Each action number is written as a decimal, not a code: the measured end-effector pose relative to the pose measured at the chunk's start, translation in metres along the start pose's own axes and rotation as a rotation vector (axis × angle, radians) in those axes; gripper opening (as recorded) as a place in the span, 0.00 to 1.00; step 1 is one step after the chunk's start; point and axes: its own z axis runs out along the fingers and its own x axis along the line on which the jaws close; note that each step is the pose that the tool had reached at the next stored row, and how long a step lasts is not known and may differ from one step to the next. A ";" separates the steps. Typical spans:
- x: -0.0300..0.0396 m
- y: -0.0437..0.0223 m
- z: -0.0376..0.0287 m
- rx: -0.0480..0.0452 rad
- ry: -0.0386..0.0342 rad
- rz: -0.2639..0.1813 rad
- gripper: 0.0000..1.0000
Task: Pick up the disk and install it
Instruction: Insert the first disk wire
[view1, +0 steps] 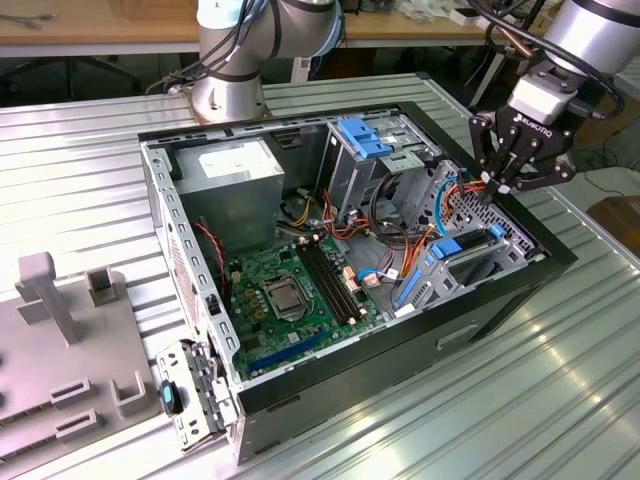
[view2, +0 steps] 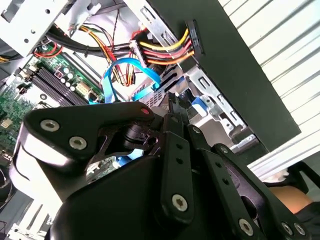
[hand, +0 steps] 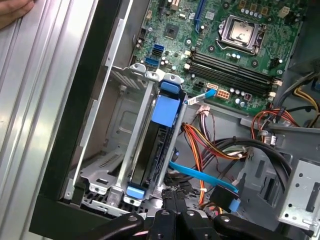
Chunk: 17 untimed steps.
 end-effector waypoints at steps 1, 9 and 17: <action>-0.0009 -0.0012 0.0000 0.0002 -0.0002 -0.007 0.11; -0.0089 -0.0096 0.0000 -0.0261 0.0740 -0.063 0.11; -0.0158 -0.0121 -0.0001 -0.0469 0.1410 -0.118 0.11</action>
